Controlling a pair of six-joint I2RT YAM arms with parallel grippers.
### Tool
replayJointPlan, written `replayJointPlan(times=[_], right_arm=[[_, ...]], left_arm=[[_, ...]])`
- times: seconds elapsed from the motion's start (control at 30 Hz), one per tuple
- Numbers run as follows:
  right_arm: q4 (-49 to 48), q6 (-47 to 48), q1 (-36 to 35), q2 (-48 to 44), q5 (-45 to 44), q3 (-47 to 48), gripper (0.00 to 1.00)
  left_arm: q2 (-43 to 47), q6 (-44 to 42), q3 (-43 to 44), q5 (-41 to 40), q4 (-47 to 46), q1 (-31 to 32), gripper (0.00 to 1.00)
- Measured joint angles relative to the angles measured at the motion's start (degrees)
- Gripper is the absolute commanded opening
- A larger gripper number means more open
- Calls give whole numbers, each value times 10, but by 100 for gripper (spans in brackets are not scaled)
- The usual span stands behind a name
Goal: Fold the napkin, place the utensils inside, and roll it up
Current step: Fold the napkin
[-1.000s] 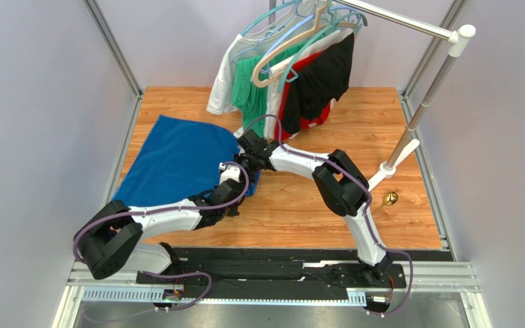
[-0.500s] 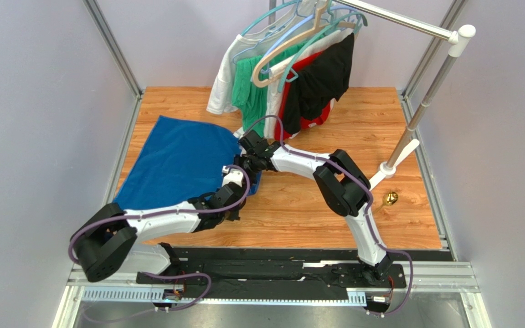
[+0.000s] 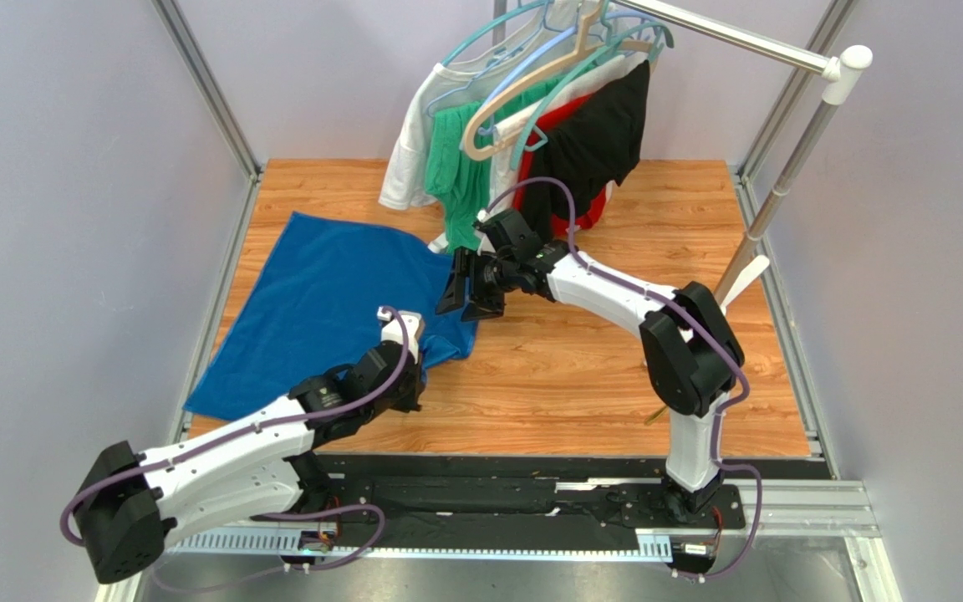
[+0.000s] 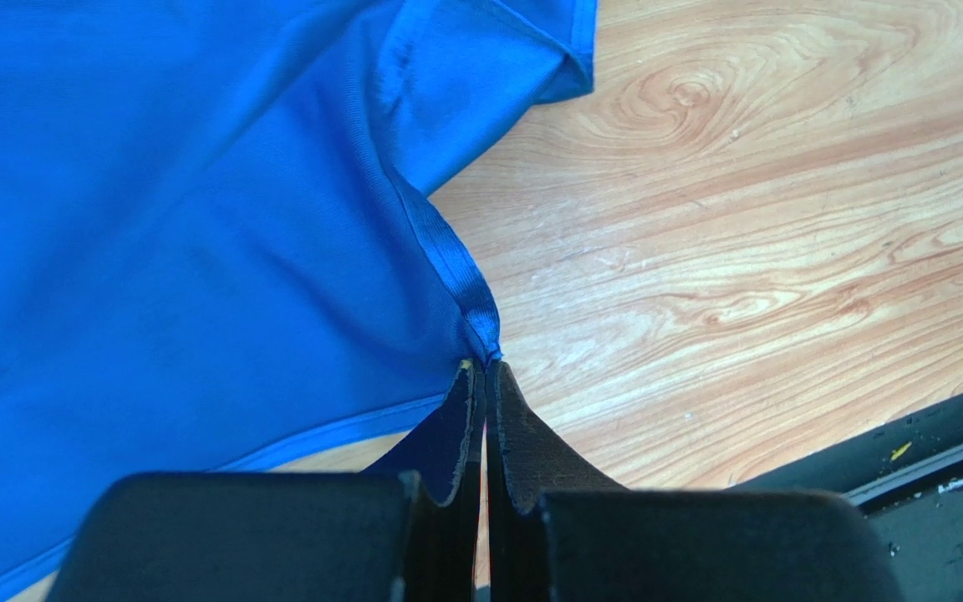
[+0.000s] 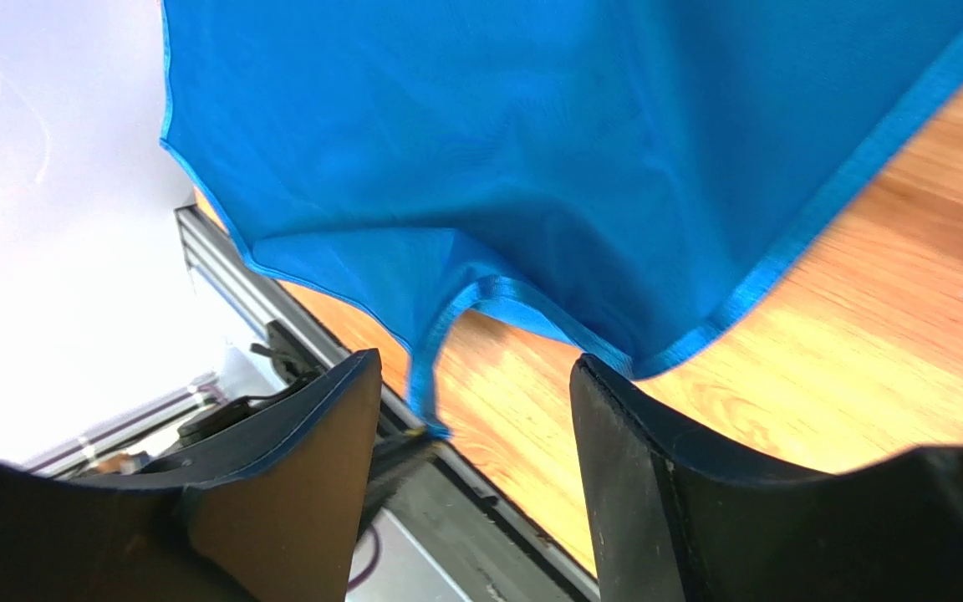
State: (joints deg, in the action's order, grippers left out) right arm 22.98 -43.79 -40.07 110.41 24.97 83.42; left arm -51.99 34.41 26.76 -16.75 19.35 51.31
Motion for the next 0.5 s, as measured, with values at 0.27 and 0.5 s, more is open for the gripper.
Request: replayJointPlan(times=[0.27,0.5], right_arm=[[-2,31,0,-34,-31,-55,60],[-1,54,-2,-38,-66,-76,60]], left_arm=[[9,-6,68,-52,73,-12,0],[-28,-38,117,-79,79,-75,0]])
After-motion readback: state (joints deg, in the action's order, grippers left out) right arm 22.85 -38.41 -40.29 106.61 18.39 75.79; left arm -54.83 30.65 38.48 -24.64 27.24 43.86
